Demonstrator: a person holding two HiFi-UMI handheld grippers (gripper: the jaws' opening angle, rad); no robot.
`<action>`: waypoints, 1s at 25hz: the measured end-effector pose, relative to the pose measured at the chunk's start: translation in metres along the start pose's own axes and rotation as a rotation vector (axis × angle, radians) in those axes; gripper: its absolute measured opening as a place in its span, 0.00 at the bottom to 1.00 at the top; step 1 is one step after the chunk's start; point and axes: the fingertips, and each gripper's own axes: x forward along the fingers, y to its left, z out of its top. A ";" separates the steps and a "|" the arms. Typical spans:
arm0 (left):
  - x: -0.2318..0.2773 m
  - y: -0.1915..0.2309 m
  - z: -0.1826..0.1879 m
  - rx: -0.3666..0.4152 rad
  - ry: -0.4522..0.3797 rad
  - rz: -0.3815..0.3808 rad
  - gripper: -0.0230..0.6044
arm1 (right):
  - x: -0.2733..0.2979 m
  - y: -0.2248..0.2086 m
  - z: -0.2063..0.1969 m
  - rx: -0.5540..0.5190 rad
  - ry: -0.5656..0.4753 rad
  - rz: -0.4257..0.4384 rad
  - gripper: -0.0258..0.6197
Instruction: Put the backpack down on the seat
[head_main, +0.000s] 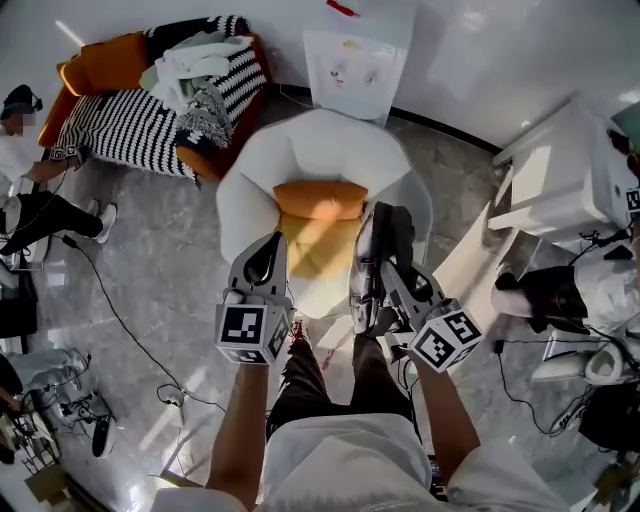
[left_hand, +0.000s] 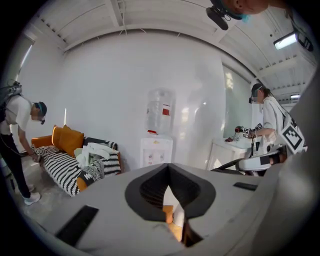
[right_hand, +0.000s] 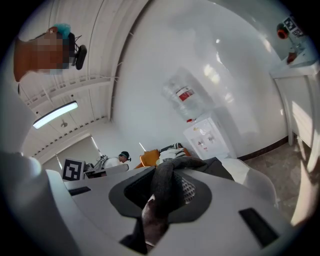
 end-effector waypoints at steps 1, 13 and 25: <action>0.004 0.005 -0.002 -0.002 -0.005 -0.006 0.05 | 0.004 -0.002 -0.003 -0.003 -0.003 -0.017 0.15; 0.052 0.057 -0.031 0.028 0.006 -0.101 0.05 | 0.040 -0.040 -0.042 0.013 -0.079 -0.187 0.15; 0.088 0.077 -0.056 0.042 0.036 -0.168 0.05 | 0.091 -0.077 -0.079 0.033 -0.061 -0.242 0.15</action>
